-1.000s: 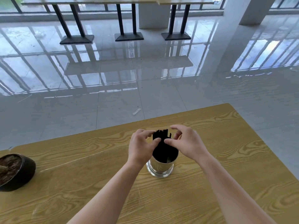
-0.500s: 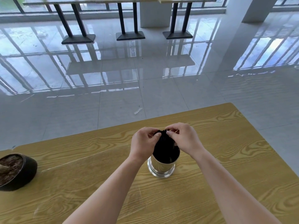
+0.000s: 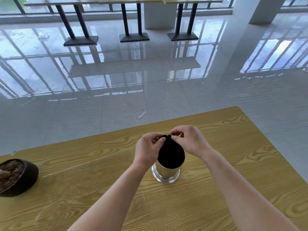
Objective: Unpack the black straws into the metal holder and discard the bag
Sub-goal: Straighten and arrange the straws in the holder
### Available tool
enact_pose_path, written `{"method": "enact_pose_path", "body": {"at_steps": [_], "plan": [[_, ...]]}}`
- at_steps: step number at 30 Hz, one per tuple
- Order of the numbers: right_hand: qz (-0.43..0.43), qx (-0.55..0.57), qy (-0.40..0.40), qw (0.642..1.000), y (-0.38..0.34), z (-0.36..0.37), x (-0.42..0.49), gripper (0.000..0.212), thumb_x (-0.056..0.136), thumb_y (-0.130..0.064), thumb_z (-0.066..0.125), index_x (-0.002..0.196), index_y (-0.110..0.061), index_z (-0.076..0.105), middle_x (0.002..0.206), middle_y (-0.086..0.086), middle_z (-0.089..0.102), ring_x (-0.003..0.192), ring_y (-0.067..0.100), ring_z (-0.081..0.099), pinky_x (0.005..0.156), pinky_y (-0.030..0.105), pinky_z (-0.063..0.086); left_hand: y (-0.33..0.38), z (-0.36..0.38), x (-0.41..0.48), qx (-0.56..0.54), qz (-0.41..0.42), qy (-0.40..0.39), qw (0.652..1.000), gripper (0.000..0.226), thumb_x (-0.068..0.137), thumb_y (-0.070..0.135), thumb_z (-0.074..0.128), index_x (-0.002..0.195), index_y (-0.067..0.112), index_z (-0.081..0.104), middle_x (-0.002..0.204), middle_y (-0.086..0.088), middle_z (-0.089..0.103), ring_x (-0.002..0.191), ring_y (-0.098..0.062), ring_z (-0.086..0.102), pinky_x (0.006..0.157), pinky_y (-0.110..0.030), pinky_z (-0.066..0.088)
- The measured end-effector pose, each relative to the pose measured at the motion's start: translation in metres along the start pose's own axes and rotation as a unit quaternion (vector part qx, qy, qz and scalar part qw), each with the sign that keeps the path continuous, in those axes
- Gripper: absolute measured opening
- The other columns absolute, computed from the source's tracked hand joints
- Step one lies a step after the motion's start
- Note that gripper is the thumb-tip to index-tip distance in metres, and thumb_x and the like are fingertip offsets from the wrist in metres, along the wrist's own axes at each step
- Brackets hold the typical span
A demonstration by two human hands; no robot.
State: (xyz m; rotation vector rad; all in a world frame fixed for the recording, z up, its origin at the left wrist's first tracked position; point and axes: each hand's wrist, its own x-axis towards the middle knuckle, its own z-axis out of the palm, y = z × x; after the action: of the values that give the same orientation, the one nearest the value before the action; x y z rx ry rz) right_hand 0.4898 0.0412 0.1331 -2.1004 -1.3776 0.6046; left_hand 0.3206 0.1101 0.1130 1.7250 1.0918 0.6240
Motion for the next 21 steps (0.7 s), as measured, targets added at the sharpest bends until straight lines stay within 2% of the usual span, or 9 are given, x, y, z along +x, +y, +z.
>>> {"method": "enact_pose_path", "body": {"at_steps": [5,7,9,12,16,21], "plan": [[-0.027,-0.024,-0.053,0.998,0.001,-0.003,0.005,0.031,0.092,-0.027,0.069,0.123,-0.029,0.070,0.096,-0.015,0.069,0.081,-0.002,0.060,0.073,0.014,0.043,0.001,-0.001,0.000,0.008,0.002,0.003,1.000,0.010,0.091,0.027,0.071,0.097,0.025,0.078,0.087,0.011,0.075,0.085,-0.005,0.068,0.082,-0.036,0.059],[-0.021,-0.015,-0.092,0.995,-0.001,-0.007,0.009,0.028,0.094,-0.027,0.067,0.121,-0.028,0.071,0.103,-0.013,0.071,0.090,-0.001,0.061,0.080,0.017,0.043,0.001,-0.001,0.000,0.008,-0.001,0.000,1.000,0.009,0.091,0.027,0.071,0.097,0.025,0.078,0.087,0.011,0.075,0.085,-0.006,0.068,0.082,-0.037,0.059],[-0.023,-0.008,-0.115,0.993,-0.003,-0.010,0.012,0.021,0.093,-0.027,0.066,0.112,-0.030,0.075,0.101,-0.017,0.073,0.093,-0.003,0.063,0.081,0.019,0.045,0.001,-0.001,0.000,0.006,-0.002,-0.004,1.000,0.010,0.091,0.027,0.070,0.097,0.026,0.078,0.087,0.011,0.076,0.086,-0.007,0.069,0.082,-0.038,0.059],[-0.027,-0.013,-0.111,0.993,-0.004,-0.014,0.013,0.013,0.091,-0.029,0.068,0.100,-0.033,0.077,0.087,-0.016,0.073,0.084,-0.003,0.065,0.075,0.019,0.048,0.000,-0.001,0.001,0.009,-0.004,-0.007,1.000,0.011,0.091,0.029,0.071,0.097,0.026,0.078,0.087,0.011,0.076,0.086,-0.006,0.069,0.082,-0.039,0.059],[-0.033,0.000,-0.082,0.996,-0.005,-0.017,0.012,0.005,0.088,-0.031,0.071,0.088,-0.034,0.075,0.075,-0.011,0.072,0.070,-0.002,0.064,0.062,0.016,0.045,-0.001,-0.001,0.002,0.005,-0.011,-0.005,1.000,0.012,0.090,0.030,0.072,0.099,0.025,0.078,0.087,0.010,0.076,0.085,-0.007,0.070,0.082,-0.040,0.059],[-0.057,0.003,-0.042,0.997,-0.007,-0.019,0.009,0.004,0.088,-0.032,0.072,0.089,-0.032,0.076,0.070,-0.007,0.070,0.065,0.008,0.065,0.059,0.024,0.052,-0.001,0.000,0.002,-0.001,-0.014,-0.007,1.000,0.012,0.090,0.030,0.072,0.098,0.025,0.078,0.086,0.009,0.076,0.085,-0.008,0.070,0.083,-0.040,0.059]]}}
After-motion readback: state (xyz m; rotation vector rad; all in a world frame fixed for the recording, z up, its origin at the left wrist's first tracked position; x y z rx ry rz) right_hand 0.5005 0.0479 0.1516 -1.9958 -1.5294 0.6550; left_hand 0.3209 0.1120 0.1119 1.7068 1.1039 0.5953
